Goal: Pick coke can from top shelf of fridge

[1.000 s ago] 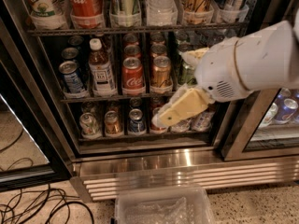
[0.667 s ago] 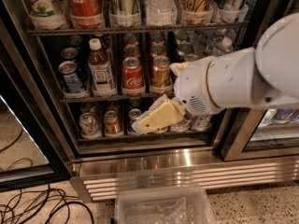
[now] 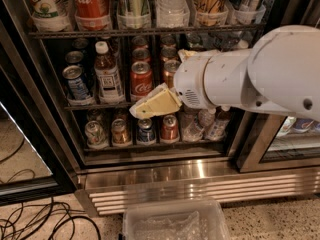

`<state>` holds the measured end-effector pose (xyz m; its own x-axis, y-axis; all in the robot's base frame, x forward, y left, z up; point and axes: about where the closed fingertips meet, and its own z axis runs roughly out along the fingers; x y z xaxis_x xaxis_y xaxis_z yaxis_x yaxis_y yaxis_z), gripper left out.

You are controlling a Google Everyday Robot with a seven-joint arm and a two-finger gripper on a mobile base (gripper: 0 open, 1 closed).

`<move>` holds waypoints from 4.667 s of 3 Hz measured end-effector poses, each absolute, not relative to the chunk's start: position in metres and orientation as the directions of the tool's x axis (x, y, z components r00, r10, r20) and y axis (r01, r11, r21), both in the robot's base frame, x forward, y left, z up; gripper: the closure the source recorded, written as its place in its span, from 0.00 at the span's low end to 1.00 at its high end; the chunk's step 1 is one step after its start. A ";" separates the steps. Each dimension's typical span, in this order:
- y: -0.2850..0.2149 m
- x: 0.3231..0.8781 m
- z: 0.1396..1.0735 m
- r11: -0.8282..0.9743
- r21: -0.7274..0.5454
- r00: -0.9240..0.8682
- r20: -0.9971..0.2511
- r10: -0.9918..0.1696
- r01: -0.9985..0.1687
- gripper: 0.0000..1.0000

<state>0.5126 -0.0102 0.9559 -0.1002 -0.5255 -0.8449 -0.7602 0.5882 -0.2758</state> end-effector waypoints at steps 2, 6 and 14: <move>0.001 0.512 0.954 0.594 -0.263 -0.106 -0.852 -0.513 -0.760 0.00; 0.106 0.509 0.995 0.737 -0.277 0.046 -0.947 -0.318 -0.617 0.00; 0.165 0.548 1.042 0.791 -0.207 0.135 -0.978 -0.158 -0.576 0.16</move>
Offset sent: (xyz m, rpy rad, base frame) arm 0.0019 0.0247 -0.0079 0.0380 0.0210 -0.0117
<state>0.5484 0.1647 1.0422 0.1349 -0.1578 -0.9782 -0.5760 0.7908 -0.2070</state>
